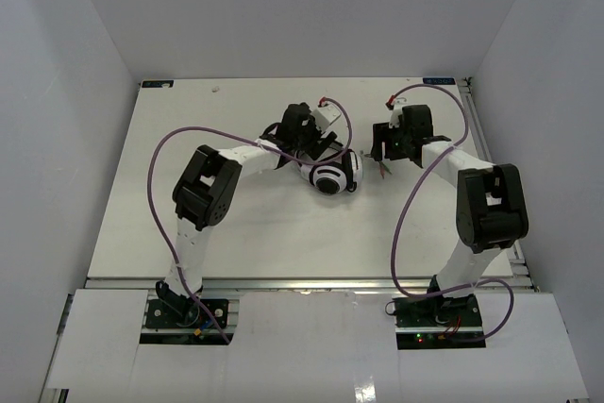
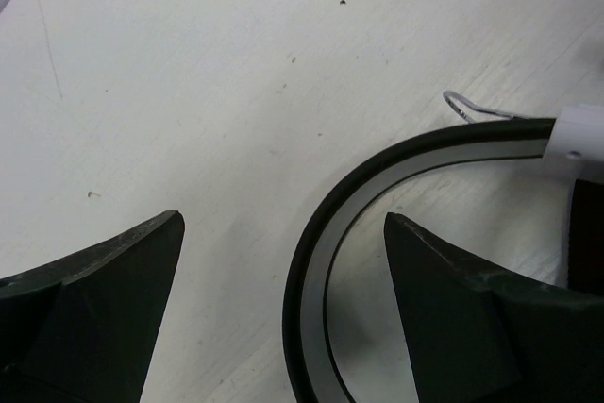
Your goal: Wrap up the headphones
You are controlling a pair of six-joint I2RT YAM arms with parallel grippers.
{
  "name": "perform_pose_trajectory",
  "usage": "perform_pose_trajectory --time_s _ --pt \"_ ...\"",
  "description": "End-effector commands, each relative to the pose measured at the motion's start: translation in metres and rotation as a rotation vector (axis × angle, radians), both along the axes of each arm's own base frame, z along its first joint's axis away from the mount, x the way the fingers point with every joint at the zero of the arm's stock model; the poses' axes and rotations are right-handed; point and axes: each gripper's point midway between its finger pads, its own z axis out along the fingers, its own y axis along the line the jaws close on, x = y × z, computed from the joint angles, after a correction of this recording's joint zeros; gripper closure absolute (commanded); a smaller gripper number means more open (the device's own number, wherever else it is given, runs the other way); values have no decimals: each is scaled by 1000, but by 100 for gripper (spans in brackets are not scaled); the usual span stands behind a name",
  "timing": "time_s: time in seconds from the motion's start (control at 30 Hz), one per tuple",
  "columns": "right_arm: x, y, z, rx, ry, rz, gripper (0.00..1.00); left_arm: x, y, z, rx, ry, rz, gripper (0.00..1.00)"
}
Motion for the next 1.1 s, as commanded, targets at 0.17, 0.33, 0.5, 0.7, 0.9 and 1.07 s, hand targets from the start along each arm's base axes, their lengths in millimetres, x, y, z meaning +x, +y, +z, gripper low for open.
perform_pose_trajectory --time_s 0.17,0.33,0.5,0.7,0.9,1.07 --pt "-13 -4 72 66 -126 -46 20 20 20 127 -196 -175 225 2" --pt "-49 2 116 130 -204 2 20 0 48 196 -337 -249 340 2" --pt "-98 40 149 309 -227 177 10 -50 47 226 -483 -43 317 2" --pt "-144 60 178 313 -258 190 10 -143 45 227 -610 170 252 2" --pt "-179 57 180 324 -332 106 10 -217 57 214 -715 206 226 2" --pt "-182 33 158 301 -346 -36 10 -264 55 198 -739 208 149 2"
